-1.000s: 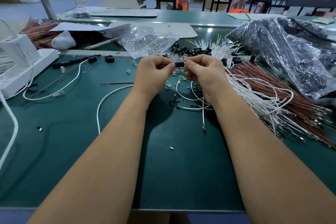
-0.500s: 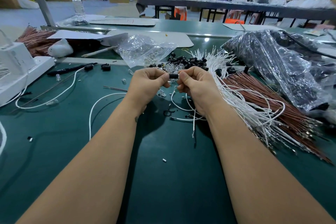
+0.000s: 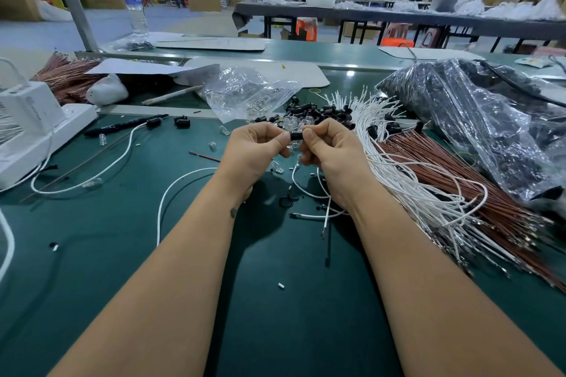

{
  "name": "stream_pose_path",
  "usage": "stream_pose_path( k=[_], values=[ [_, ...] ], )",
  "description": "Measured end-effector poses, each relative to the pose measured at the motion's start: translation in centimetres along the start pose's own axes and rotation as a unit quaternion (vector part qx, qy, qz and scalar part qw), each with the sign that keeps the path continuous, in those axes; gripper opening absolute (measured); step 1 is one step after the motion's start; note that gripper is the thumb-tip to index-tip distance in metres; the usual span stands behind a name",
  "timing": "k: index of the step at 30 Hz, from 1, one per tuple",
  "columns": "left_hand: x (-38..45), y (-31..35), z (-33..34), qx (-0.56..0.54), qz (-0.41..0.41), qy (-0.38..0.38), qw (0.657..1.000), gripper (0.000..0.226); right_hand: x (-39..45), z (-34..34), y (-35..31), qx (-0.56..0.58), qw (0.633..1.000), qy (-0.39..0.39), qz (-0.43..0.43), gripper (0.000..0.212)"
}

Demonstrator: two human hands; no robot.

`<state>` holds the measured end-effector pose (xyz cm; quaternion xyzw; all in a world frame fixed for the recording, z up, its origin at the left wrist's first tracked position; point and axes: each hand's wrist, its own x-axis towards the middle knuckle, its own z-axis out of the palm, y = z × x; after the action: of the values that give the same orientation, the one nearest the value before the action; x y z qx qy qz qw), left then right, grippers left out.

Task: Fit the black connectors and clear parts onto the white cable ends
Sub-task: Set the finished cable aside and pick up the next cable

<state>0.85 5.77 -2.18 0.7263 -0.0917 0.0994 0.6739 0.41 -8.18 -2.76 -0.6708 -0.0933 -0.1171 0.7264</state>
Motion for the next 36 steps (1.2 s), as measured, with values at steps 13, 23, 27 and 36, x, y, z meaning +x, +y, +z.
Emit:
stream_pose_path(
  k=[13, 23, 27, 36],
  values=[
    [-0.2, 0.7, 1.1, -0.083, -0.009, 0.067, 0.994, 0.015, 0.1, 0.4, -1.5, 0.262, 0.962, 0.01, 0.08, 0.031],
    [-0.4, 0.8, 1.1, -0.063, -0.009, 0.001, 0.998, 0.016, -0.2, 1.1, -2.4, 0.137, 0.99, 0.039, 0.002, 0.014],
    [-0.4, 0.6, 1.0, -0.023, 0.016, -0.018, 0.999, 0.014, 0.0, 0.7, -2.1, 0.082, 0.994, 0.069, 0.009, 0.009],
    [-0.3, 0.3, 0.7, -0.026, 0.012, -0.025, 0.999, 0.018, 0.5, 1.1, -0.8, -0.048, 0.992, 0.117, -0.021, 0.019]
  ],
)
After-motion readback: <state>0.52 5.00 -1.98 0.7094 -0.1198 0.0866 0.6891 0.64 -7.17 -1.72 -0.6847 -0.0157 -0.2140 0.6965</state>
